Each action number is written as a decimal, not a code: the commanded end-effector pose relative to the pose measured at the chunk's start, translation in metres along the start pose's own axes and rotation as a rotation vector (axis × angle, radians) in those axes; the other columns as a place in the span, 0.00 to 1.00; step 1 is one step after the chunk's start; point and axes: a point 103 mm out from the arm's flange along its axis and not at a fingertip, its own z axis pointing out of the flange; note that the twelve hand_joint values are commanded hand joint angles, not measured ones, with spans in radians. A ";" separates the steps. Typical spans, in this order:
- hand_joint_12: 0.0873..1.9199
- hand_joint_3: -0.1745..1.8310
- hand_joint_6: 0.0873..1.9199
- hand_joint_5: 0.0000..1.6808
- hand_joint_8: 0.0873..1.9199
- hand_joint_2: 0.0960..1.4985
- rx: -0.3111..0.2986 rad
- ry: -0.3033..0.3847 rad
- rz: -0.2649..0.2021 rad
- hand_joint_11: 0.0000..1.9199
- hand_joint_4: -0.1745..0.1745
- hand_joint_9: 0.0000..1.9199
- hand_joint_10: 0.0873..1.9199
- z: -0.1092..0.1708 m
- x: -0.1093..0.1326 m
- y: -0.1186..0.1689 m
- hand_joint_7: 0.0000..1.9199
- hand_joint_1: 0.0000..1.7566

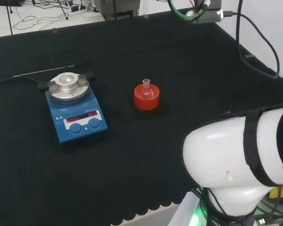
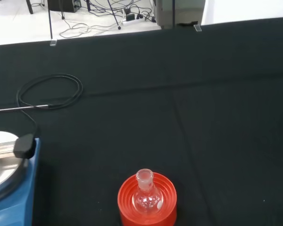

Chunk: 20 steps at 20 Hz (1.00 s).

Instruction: Pick up the round-bottom flask.

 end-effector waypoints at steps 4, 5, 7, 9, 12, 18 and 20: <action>0.72 0.22 0.12 0.24 0.29 0.82 0.055 0.050 0.028 0.03 0.45 0.13 0.33 0.093 -0.034 0.088 0.06 0.12; 0.72 0.22 0.12 0.24 0.29 0.82 0.071 0.054 0.032 0.03 0.44 0.13 0.33 0.104 -0.035 0.097 0.06 0.13; 0.72 0.22 0.12 0.24 0.29 0.82 0.099 0.058 0.038 0.03 0.44 0.14 0.33 0.123 -0.034 0.112 0.07 0.13; 0.72 0.21 0.12 0.25 0.29 0.82 0.123 0.060 0.044 0.03 0.43 0.14 0.33 0.137 -0.032 0.122 0.07 0.14; 0.72 0.21 0.12 0.25 0.29 0.82 0.153 0.066 0.050 0.04 0.43 0.14 0.33 0.158 -0.029 0.133 0.07 0.15; 0.72 0.20 0.11 0.25 0.30 0.79 0.191 0.115 0.054 0.05 0.42 0.15 0.33 0.193 -0.028 0.141 0.07 0.18; 0.72 0.20 0.11 0.25 0.30 0.78 0.201 0.138 0.059 0.05 0.42 0.16 0.33 0.203 -0.029 0.142 0.08 0.20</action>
